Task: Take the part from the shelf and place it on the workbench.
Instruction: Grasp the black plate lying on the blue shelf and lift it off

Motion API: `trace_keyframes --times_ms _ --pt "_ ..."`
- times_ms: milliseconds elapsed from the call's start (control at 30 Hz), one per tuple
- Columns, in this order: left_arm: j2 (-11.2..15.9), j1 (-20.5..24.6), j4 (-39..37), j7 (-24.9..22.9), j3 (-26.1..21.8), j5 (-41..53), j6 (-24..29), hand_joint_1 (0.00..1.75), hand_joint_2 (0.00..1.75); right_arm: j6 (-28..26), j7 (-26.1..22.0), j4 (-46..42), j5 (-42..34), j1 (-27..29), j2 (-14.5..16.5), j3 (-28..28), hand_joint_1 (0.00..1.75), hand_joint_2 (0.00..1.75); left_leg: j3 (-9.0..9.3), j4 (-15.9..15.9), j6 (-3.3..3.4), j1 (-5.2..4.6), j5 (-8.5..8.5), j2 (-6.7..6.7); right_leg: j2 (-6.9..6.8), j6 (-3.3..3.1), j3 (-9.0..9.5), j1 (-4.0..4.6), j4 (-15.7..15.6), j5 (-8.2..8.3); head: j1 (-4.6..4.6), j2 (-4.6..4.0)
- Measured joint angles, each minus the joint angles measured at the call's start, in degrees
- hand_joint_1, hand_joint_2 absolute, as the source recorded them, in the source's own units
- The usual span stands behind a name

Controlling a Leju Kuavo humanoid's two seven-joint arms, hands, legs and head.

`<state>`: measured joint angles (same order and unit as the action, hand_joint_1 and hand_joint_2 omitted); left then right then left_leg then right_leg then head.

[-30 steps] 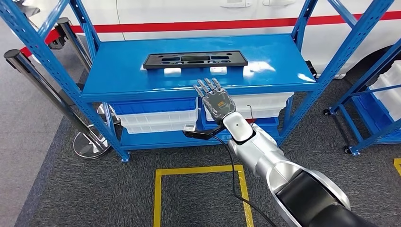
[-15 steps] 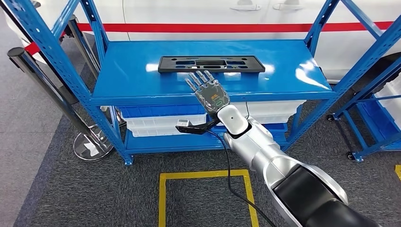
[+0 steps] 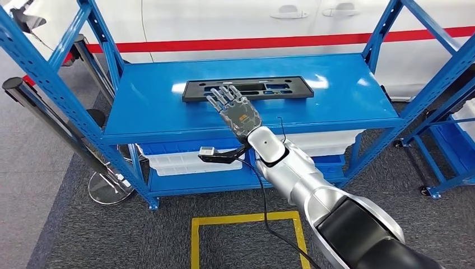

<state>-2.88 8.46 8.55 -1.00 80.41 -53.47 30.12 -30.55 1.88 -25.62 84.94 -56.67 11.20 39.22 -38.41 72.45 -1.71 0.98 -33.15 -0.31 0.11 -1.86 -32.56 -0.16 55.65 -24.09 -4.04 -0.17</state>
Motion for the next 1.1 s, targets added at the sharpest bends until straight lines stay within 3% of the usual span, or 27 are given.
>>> trace_keyframes --times_ms 33,133,200,267,333,367,433,500,533,567,633,667,700,733,800,867,1000,1033,1067,1100 --pt "0.1 -0.2 0.0 0.0 0.0 0.0 0.0 0.00 0.00 0.0 0.0 0.1 0.0 0.3 0.1 0.0 0.00 1.75 -0.76 -0.6 -0.53 0.37 0.91 0.03 0.03 0.42 0.56 -0.33 0.1 -0.59 -0.01 0.00" --pt "0.3 -0.5 0.0 0.2 0.0 -0.1 0.0 0.00 0.00 0.0 0.0 0.3 0.0 0.6 0.3 0.0 0.00 1.75 0.63 -10.2 -2.21 1.45 8.42 0.18 0.12 1.97 1.95 -1.30 1.3 -2.72 -0.02 0.00" --pt "0.3 -0.5 0.0 0.3 0.0 0.0 -0.1 0.00 0.00 0.0 0.0 0.5 0.1 0.7 0.5 0.1 0.00 1.75 1.14 -13.4 -1.37 1.45 10.31 0.16 0.15 2.97 1.88 -1.31 2.0 -3.77 -0.04 0.01" --pt "0.3 -0.5 0.0 0.3 0.1 0.1 -0.2 0.00 0.00 0.0 0.2 0.7 0.1 0.8 0.6 0.1 0.00 1.75 1.09 -13.1 0.40 1.16 9.76 0.02 0.18 3.69 1.82 -1.22 2.1 -4.22 -0.05 0.01" --pt "0.3 -0.5 0.0 0.4 0.2 0.4 -0.2 0.00 0.00 0.0 0.4 0.7 0.1 0.8 0.6 0.1 0.00 1.75 1.63 -13.1 1.38 1.11 9.44 -0.08 0.12 4.11 1.33 -1.42 3.7 -4.44 -0.04 0.01" --pt "0.3 -0.4 0.0 0.4 0.2 0.5 -0.2 0.00 0.00 0.0 0.5 0.7 0.0 0.8 0.6 0.1 0.00 1.75 2.12 -13.2 1.77 1.05 9.16 -0.11 0.06 4.23 -0.02 -1.48 6.2 -4.87 -0.04 0.01" --pt "0.4 -0.3 0.0 0.3 0.3 0.7 -0.3 0.00 0.00 0.0 0.5 0.8 0.0 1.0 0.5 0.1 0.00 1.75 3.02 -13.3 2.40 0.78 8.40 -0.12 -0.02 4.32 -4.80 -1.41 13.7 -6.94 -0.03 0.00" --pt "0.4 -0.4 0.0 0.3 0.3 0.7 -0.5 0.00 0.00 0.0 0.5 0.9 -0.1 1.6 0.4 0.1 0.00 1.75 4.07 -13.3 2.75 0.35 7.45 -0.23 -0.03 4.08 -9.26 -1.10 18.9 -8.81 -0.04 0.00" --pt "0.4 -0.4 0.0 0.3 0.3 0.7 -0.6 0.00 0.00 0.0 0.5 1.0 -0.2 1.9 0.3 0.1 0.00 1.75 4.76 -13.3 2.86 0.09 6.92 -0.32 -0.02 3.69 -10.29 -0.82 18.8 -8.39 -0.04 0.01" --pt "0.4 -0.5 0.0 0.4 0.3 0.7 -0.7 0.00 0.00 0.0 0.4 1.1 -0.3 2.1 0.3 0.1 0.00 1.75 5.53 -13.4 2.95 -0.20 6.38 -0.41 -0.01 3.11 -10.36 -0.47 16.8 -6.78 -0.05 0.01" --pt "0.2 -0.5 0.0 0.4 0.4 0.7 -0.7 0.00 0.00 0.0 0.2 1.1 -0.5 2.2 0.1 0.1 0.00 1.75 7.12 -13.4 3.03 -0.69 5.23 -0.49 0.10 1.17 -8.76 0.63 9.4 -0.88 -0.06 0.01" --pt "0.1 -0.4 0.0 0.4 0.4 0.7 -0.8 0.00 0.00 -0.1 0.1 1.2 -0.6 2.3 -0.1 0.1 0.00 1.75 7.69 -13.6 2.93 -0.81 4.74 -0.59 0.18 0.25 -7.94 1.18 6.2 1.19 -0.01 0.00" --pt "0.0 -0.4 0.0 0.4 0.4 0.7 -0.8 0.00 0.00 -0.1 0.0 1.2 -0.6 2.5 -0.2 0.1 0.00 1.75 8.09 -13.8 2.73 -0.86 4.32 -0.66 0.25 -0.47 -7.31 1.64 4.1 2.69 0.04 0.01" --pt "-0.1 -0.4 0.0 0.3 0.4 0.6 -0.9 0.00 0.00 -0.2 0.0 1.2 -0.7 2.8 -0.3 0.1 0.00 1.75 8.45 -13.8 2.51 -0.85 4.09 -0.71 0.33 -0.79 -6.96 1.93 3.0 3.08 0.09 0.01" --pt "-0.1 -0.5 0.0 0.3 0.4 0.6 -0.9 0.00 0.00 -0.3 -0.2 1.1 -0.7 3.2 -0.5 0.1 0.00 1.75 9.15 -14.0 1.97 -0.88 3.70 -0.67 0.29 -0.76 -5.87 1.75 2.2 2.96 0.18 0.01" --pt "-0.1 -0.4 0.0 0.3 0.4 0.6 -1.0 0.00 0.00 -0.5 -0.5 1.1 -0.7 3.4 -0.6 0.1 0.00 1.75 8.57 -11.7 1.47 -0.83 2.88 -0.38 0.25 -0.78 -4.46 1.32 1.4 2.69 0.18 0.00" --pt "0.0 -0.4 0.0 0.2 0.4 0.5 -1.0 0.00 0.00 -0.7 -1.4 1.0 -0.8 4.4 -0.6 0.2 0.00 1.75 0.70 0.6 0.27 -0.17 -1.20 -0.09 0.26 -0.74 -2.75 0.95 1.1 1.38 0.17 0.00" --pt "0.0 -0.5 0.0 0.1 0.4 0.4 -1.0 0.00 0.00 -0.8 -1.7 1.0 -0.8 4.9 -0.6 0.2 0.00 1.75 -0.50 1.1 -0.05 0.02 -0.78 -0.07 0.31 -0.56 -2.36 0.81 1.2 0.93 0.17 0.00" --pt "0.1 -0.7 0.0 0.1 0.4 0.3 -1.0 0.00 0.00 -0.9 -2.0 1.0 -0.8 5.4 -0.6 0.2 0.00 1.75 -0.77 -0.3 -0.37 0.20 0.93 -0.05 0.38 -0.30 -1.94 0.61 1.4 0.43 0.17 0.00" --pt "0.1 -0.8 0.0 0.0 0.4 0.1 -1.0 0.00 0.00 -1.0 -2.2 1.0 -0.9 5.7 -0.6 0.2 0.00 1.75 -0.21 -3.5 -0.67 0.40 3.73 -0.02 0.45 0.03 -1.54 0.37 1.7 -0.12 0.17 0.00"
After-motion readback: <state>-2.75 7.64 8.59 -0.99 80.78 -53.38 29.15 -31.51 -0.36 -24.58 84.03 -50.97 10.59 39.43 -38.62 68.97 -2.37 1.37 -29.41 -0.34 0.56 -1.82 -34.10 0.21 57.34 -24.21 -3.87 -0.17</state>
